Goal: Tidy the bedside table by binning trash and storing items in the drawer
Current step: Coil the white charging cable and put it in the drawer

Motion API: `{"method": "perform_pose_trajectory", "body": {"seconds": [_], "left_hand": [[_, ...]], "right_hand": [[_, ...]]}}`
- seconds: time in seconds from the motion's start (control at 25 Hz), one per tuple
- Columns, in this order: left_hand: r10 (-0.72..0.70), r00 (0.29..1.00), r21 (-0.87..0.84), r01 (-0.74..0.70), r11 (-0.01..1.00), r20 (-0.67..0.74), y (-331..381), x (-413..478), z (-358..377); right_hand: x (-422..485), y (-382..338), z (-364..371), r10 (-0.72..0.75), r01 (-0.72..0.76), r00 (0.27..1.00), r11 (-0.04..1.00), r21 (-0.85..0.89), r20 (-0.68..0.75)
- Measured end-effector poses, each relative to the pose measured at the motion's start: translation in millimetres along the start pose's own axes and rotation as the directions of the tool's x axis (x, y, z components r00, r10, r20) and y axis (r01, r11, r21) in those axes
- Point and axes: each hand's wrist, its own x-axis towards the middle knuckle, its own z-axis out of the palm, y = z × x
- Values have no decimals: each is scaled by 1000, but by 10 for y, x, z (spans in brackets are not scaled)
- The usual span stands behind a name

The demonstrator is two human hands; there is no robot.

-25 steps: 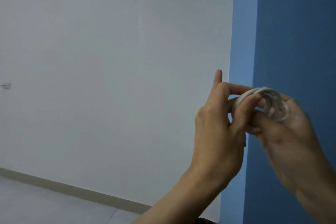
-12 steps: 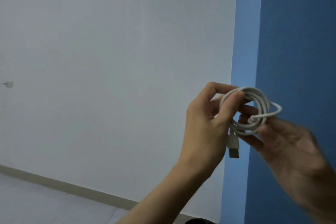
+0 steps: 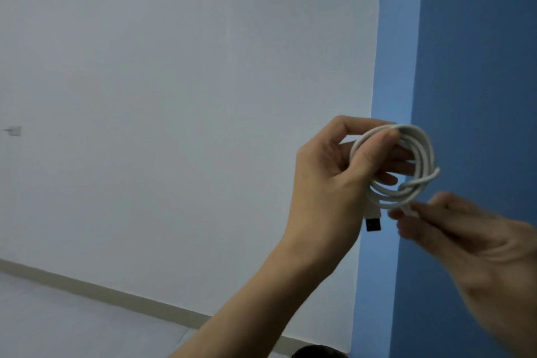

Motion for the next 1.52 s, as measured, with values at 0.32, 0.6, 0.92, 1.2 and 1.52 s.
{"method": "perform_pose_trajectory", "body": {"seconds": [0.32, 0.6, 0.92, 1.2, 1.52], "left_hand": [[-56, 998, 12, 56, 998, 28, -108, -11, -23], [-198, 973, 20, 197, 980, 121, -179, -84, 72], [-386, 853, 50, 395, 917, 352, -226, -138, 108], [-427, 712, -10, 520, 854, 558, -175, -225, 142], [-550, 600, -59, 705, 707, 582, -244, -255, 80]], "right_hand": [[-32, -75, -26, 176, -183, 978, 982, 56, 113], [89, -157, -188, 245, -260, 964, 950, 174, 105], [80, -205, -300, 228, -234, 972, 967, -104, -63], [125, -234, -297, 183, -250, 950, 932, -264, -253], [199, -133, -278, 158, -184, 959, 978, -94, -234]]}}
